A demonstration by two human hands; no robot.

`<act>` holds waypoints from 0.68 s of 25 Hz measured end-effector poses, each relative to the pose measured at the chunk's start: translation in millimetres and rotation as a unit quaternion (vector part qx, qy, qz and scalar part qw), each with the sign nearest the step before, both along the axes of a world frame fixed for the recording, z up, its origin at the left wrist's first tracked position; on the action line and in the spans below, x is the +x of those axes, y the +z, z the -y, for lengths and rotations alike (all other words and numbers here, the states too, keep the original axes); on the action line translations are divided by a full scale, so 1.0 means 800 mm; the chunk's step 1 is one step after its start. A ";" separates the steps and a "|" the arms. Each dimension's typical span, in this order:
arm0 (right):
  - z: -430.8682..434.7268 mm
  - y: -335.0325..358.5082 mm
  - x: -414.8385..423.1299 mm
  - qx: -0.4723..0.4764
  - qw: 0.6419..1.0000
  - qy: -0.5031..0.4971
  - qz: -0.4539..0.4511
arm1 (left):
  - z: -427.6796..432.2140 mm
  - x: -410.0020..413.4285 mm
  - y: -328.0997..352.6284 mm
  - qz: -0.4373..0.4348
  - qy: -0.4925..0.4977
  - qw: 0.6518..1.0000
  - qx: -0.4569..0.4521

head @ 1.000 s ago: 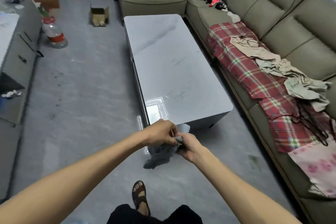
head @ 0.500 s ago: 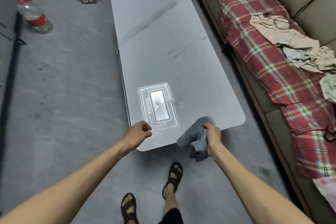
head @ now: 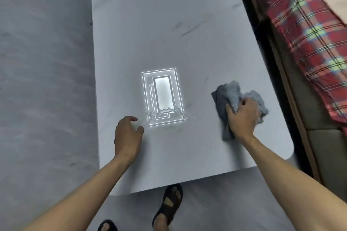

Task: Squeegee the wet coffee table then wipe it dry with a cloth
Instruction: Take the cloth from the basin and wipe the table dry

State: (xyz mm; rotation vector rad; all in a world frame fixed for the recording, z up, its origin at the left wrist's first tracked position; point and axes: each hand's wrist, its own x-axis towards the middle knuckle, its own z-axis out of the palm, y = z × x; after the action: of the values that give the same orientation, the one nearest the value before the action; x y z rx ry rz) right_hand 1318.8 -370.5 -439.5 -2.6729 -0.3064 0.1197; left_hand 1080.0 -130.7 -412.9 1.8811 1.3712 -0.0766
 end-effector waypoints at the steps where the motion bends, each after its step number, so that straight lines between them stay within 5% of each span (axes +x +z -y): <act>1: -0.002 -0.017 0.006 -0.009 1.000 0.000 0.008 | -0.012 -0.006 -0.017 -0.001 -0.020 0.999 0.038; 4: -0.029 -0.056 0.003 0.002 1.000 -0.009 0.006 | -0.072 -0.038 -0.059 -0.027 -0.004 0.996 0.089; 9: -0.108 -0.062 -0.034 0.049 0.997 -0.066 0.003 | -0.105 -0.072 -0.081 0.013 0.065 0.997 -0.027; 13: -0.204 -0.067 -0.088 0.049 0.993 0.100 -0.028 | -0.115 -0.081 -0.079 0.074 0.146 0.983 -0.085; 17: -0.295 -0.067 -0.163 -0.004 0.942 0.334 -0.024 | -0.130 -0.103 -0.079 0.150 0.228 0.954 -0.124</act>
State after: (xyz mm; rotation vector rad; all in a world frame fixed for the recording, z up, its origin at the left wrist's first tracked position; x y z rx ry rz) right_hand 1188.8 -134.5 -492.8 -2.4527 -1.1828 0.3880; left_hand 997.3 -26.5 -475.9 1.2744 1.4680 0.2473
